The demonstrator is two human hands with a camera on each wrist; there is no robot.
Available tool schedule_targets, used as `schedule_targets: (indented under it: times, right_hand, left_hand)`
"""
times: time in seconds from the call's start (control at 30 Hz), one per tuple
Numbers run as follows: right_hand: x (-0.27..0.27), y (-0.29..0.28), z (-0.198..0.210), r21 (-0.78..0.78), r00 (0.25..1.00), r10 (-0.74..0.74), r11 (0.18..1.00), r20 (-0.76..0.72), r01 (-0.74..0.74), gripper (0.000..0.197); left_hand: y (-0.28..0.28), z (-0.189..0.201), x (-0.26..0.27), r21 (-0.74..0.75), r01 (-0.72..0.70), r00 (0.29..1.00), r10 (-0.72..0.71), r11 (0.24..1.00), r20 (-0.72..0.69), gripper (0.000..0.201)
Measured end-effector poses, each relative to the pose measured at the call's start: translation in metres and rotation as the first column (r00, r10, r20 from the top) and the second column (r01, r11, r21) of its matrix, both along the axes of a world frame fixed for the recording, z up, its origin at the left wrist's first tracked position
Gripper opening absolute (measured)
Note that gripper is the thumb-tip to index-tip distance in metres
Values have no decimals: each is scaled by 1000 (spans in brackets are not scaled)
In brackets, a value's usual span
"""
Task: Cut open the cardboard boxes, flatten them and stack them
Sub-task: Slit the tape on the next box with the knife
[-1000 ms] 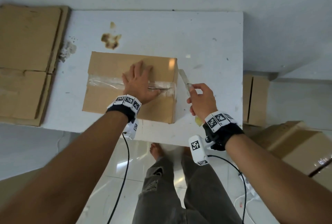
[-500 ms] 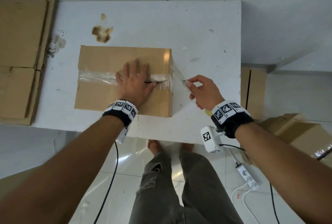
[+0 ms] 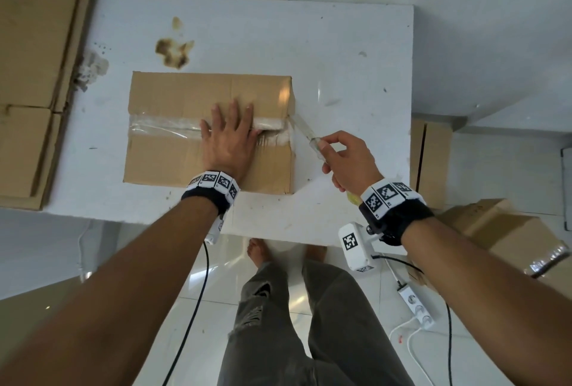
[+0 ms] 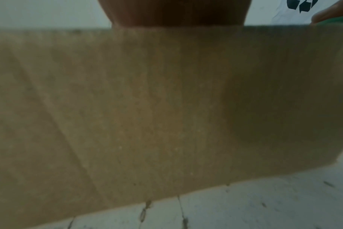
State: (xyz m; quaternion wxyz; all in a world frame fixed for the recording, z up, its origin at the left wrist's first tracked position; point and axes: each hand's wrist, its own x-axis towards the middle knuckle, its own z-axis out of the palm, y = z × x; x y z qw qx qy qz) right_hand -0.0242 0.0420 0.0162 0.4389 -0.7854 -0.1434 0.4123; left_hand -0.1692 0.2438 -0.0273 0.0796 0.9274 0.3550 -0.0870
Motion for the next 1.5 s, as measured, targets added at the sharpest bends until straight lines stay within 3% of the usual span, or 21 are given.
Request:
schedule_targets:
  times: [0.43,0.53,0.6,0.67,0.8,0.9,1.0,1.07,1.17,1.23,1.27,1.3,1.37,1.47,1.5]
  right_hand:
    - [8,12,-8,-18,991,58,998,120,-57,27]
    - [14,27,-1,-81,954,253,967,161,-243,24]
    - [20,27,5,-179,869,453,888,198,-423,21]
    - [26,17,9,-240,811,548,832,205,-501,19]
    - [34,-14,17,-261,811,509,857,288,-445,18]
    - [36,-21,31,-233,837,429,901,339,-367,25]
    - [30,13,44,-121,808,438,896,394,-427,21]
    - [22,59,46,-102,726,501,848,470,-520,22]
    - [13,136,46,-190,610,575,794,546,-578,15]
    - [14,176,41,-313,508,633,753,583,-579,9]
    - [17,190,36,-374,457,668,725,588,-578,17]
    - [20,198,32,-432,418,703,696,575,-574,24]
    - [22,200,26,-506,414,743,665,526,-550,28]
    - [14,174,21,-522,511,722,691,466,-500,28]
    - [7,157,20,-493,560,719,692,411,-527,27]
  left_hand:
    - [0,0,-3,-30,-20,998,22,999,51,60]
    - [-1,2,-2,-63,-35,993,42,997,109,63]
    - [-1,2,-2,-74,-51,989,61,996,134,62]
    - [0,-1,-3,-79,-43,988,55,996,144,59]
    - [3,-2,-7,-151,-22,977,53,988,205,62]
    - [7,13,-24,-321,-82,911,202,944,360,66]
    - [4,30,-54,-178,-307,821,355,935,448,49]
    - [-4,37,-79,-155,-574,693,578,804,431,46]
    - [-19,41,-109,-285,-875,320,910,390,264,68]
    - [-27,31,-120,-516,-850,74,994,103,75,98]
    - [-30,25,-121,-652,-759,9,1000,7,0,115]
    - [-33,20,-120,-745,-666,-6,999,-37,-44,130]
    - [-28,17,-112,-792,-610,42,998,-7,-42,147]
    - [0,26,-99,-715,-698,102,994,36,-50,144]
    - [13,31,-97,-671,-739,151,985,59,-81,146]
